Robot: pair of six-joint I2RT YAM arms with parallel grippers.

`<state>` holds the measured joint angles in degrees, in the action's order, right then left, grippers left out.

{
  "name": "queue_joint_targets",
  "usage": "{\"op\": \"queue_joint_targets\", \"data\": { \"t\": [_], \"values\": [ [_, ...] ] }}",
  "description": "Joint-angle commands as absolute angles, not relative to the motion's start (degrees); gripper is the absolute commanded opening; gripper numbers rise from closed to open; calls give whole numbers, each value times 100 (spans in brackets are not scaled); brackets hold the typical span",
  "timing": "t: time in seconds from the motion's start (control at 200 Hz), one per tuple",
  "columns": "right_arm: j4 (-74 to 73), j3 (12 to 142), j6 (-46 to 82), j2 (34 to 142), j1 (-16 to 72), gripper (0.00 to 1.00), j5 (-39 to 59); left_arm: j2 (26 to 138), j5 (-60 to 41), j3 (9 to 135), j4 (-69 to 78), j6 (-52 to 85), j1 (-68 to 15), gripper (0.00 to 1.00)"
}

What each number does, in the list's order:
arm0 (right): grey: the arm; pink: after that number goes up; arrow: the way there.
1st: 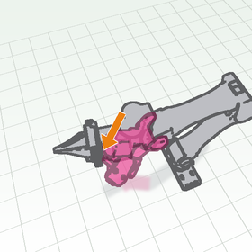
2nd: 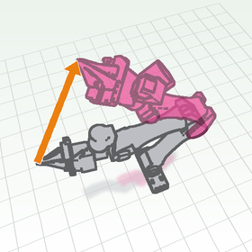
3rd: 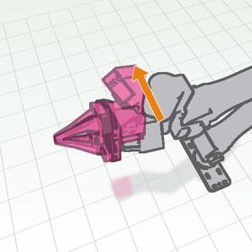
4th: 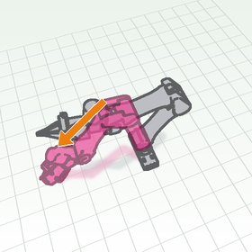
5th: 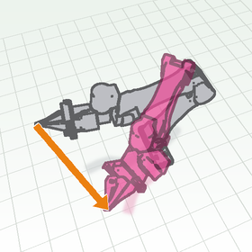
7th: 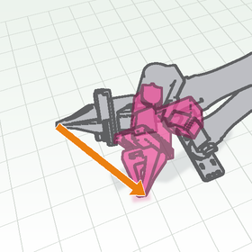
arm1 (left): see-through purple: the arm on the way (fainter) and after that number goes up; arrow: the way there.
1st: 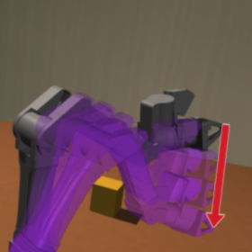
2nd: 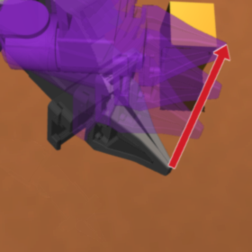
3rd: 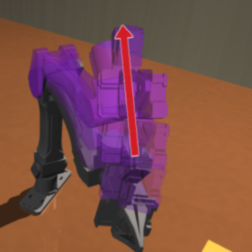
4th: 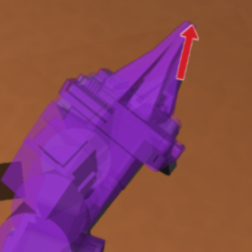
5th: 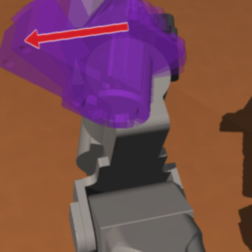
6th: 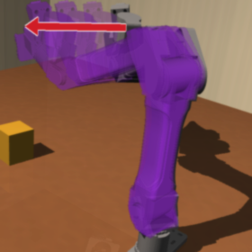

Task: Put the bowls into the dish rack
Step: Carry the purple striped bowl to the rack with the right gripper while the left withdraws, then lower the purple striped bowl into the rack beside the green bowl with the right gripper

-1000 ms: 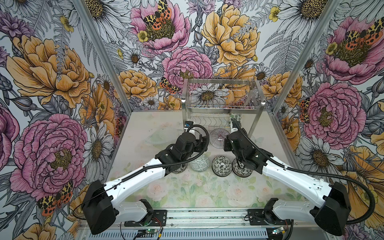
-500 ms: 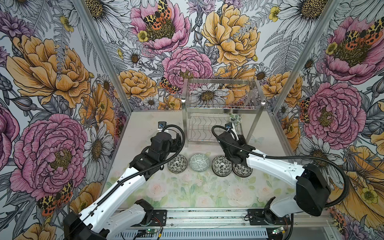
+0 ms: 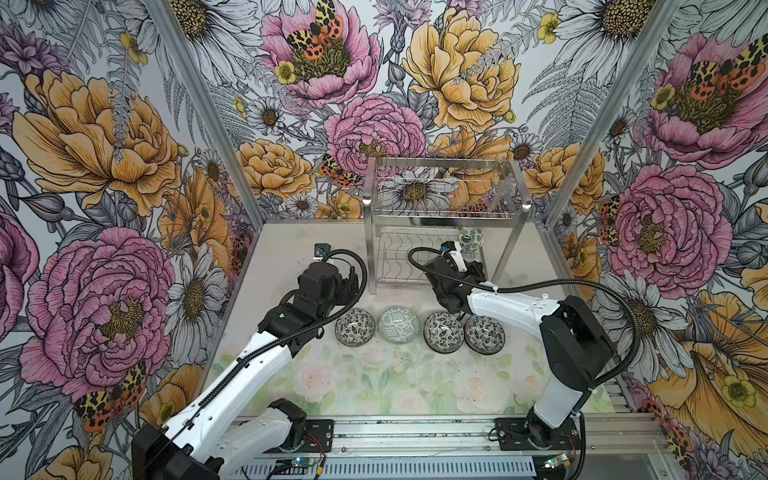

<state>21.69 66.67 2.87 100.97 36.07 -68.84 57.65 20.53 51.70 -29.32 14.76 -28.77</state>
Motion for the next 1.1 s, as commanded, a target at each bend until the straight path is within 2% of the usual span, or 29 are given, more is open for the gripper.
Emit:
{"op": "queue_joint_targets", "data": {
  "t": [0.0,0.606,1.096],
  "values": [
    [1728,6934,-24,10230,3459,0,-7313,5773,1831,5080,-2765,1394,-2796,99],
    [44,7166,-1376,11269,2961,0,-7497,5779,1719,5022,-2710,1441,-2753,99],
    [208,7391,-1357,11627,2894,0,-7489,5748,1701,4983,-2668,1447,-2744,99]
  ]
}}
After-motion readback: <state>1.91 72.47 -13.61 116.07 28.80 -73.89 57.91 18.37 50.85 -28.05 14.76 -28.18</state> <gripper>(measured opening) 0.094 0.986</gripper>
